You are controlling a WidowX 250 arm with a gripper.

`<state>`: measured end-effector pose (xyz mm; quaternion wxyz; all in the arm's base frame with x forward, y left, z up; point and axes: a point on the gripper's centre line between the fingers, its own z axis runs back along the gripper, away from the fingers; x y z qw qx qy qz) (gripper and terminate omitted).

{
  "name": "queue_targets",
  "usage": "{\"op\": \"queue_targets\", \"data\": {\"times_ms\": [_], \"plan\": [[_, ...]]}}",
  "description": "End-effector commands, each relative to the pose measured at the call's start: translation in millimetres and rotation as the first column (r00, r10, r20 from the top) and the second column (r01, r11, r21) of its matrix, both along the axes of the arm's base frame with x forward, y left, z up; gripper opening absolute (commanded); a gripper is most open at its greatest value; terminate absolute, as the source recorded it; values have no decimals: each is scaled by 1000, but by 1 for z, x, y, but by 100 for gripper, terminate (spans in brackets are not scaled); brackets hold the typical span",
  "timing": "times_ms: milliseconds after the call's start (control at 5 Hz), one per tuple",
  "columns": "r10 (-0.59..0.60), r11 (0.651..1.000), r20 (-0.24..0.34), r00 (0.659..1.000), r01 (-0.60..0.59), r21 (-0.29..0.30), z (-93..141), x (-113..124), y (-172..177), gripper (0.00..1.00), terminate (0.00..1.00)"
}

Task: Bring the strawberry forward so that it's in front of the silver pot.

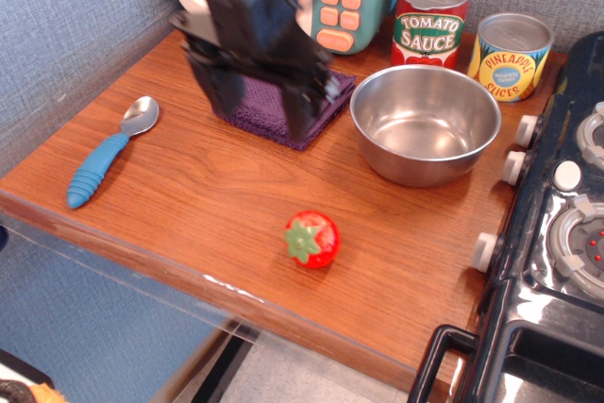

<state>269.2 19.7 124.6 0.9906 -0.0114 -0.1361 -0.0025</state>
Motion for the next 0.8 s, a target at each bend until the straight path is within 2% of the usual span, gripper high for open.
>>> {"op": "queue_targets", "data": {"times_ms": [0,200,400,600], "plan": [[12,1000,-55,998,-13,-19,5,-4,29,100,0],[2,1000,-73,997,-1,8,2,-2,35,100,0],[2,1000,-73,997,-1,8,2,-2,35,100,0],[2,1000,-73,997,-1,8,2,-2,35,100,100]]}}
